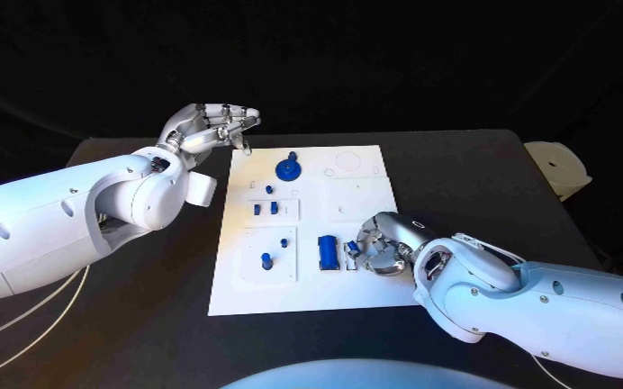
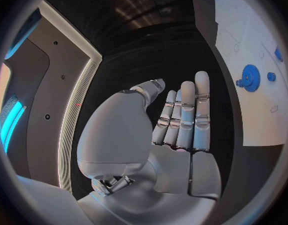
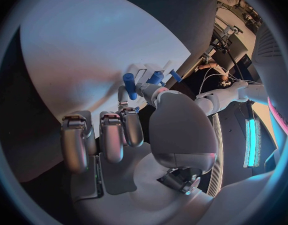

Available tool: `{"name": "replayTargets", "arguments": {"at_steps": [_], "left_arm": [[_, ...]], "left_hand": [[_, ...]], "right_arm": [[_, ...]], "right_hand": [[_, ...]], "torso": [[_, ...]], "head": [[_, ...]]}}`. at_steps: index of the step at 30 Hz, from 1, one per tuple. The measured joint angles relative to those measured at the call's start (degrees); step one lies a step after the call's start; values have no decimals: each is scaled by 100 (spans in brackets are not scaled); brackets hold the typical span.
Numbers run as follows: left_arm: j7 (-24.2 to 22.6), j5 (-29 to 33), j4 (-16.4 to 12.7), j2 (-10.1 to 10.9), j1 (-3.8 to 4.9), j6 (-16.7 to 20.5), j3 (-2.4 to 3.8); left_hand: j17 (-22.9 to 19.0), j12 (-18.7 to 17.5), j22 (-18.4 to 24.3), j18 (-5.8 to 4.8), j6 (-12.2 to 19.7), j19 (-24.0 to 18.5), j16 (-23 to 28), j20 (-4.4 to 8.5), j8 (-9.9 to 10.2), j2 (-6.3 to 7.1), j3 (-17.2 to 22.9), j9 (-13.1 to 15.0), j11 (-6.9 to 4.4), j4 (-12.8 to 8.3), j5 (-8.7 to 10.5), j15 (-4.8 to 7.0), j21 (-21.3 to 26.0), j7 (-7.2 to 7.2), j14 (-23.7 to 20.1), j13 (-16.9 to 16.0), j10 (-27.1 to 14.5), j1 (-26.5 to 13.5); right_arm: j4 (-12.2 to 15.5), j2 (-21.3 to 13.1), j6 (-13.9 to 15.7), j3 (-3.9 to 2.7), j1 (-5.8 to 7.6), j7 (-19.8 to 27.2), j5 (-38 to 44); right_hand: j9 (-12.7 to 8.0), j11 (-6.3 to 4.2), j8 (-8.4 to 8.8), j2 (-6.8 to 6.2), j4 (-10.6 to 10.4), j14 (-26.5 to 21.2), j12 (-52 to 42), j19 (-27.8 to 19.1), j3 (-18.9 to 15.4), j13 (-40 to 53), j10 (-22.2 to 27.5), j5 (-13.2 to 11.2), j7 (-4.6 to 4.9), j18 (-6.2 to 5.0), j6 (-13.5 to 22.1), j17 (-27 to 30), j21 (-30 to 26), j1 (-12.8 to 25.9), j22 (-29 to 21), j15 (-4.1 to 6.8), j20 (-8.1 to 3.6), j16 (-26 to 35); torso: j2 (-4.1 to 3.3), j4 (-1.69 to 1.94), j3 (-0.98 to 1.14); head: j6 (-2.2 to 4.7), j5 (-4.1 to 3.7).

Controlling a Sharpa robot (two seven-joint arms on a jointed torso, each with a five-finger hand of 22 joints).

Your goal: Assemble the parts on the task board

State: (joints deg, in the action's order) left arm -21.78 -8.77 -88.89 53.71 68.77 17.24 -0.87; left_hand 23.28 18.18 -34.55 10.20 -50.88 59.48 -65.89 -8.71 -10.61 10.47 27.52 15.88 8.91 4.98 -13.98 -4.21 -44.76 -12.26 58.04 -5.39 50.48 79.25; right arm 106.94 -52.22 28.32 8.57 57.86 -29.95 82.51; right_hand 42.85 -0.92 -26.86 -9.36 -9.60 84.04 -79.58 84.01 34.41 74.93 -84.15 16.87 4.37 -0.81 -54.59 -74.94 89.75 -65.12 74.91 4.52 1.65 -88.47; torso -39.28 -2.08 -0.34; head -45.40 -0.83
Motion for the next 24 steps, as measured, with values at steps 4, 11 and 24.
{"name": "replayTargets", "arguments": {"at_steps": [4, 11, 24], "left_arm": [[1, 0, -4, 0, 0, 0, 0], [4, 0, -5, 4, 1, 0, 0], [10, 0, -6, 6, 1, 0, 0]], "left_hand": [[0, 1, 0, 0, 0, 0, 0, 0, 0, 0, 0, 0, 0, 0, 0, 0, 0, 0, 0, 0, 0, 0], [0, 1, 0, 0, 0, 0, -23, 0, 0, 0, 0, 0, 0, 0, 0, 0, 0, 0, 0, 0, 0, 0], [0, 1, 0, 0, 0, 0, -23, 0, 0, 0, -17, 0, 0, 17, 0, 0, 0, 0, 0, 0, 1, 0]], "right_arm": [[-1, 14, -36, 0, -2, 3, 0], [0, 25, -53, 1, -4, 4, 4], [10, 25, -53, 7, -13, -4, 24]], "right_hand": [[-2, 0, 0, 8, 28, 0, -41, 0, 28, 0, 0, 9, 10, -1, -12, 0, 0, 97, 0, 0, 0, 0], [-19, -21, -22, -14, -108, 0, -41, 0, -140, 0, 21, -138, -90, 0, -134, 1, 0, 271, -1, 0, 0, 0], [-26, -21, -68, 21, -471, 0, -69, 0, -436, -1, 21, -628, -200, 0, -305, 1, 0, 658, 4, 0, 0, 0]], "torso": [[2, -1, 0], [2, -1, 2], [2, -2, 2]], "head": [[-9, 1], [-15, 2], [-22, 7]]}}
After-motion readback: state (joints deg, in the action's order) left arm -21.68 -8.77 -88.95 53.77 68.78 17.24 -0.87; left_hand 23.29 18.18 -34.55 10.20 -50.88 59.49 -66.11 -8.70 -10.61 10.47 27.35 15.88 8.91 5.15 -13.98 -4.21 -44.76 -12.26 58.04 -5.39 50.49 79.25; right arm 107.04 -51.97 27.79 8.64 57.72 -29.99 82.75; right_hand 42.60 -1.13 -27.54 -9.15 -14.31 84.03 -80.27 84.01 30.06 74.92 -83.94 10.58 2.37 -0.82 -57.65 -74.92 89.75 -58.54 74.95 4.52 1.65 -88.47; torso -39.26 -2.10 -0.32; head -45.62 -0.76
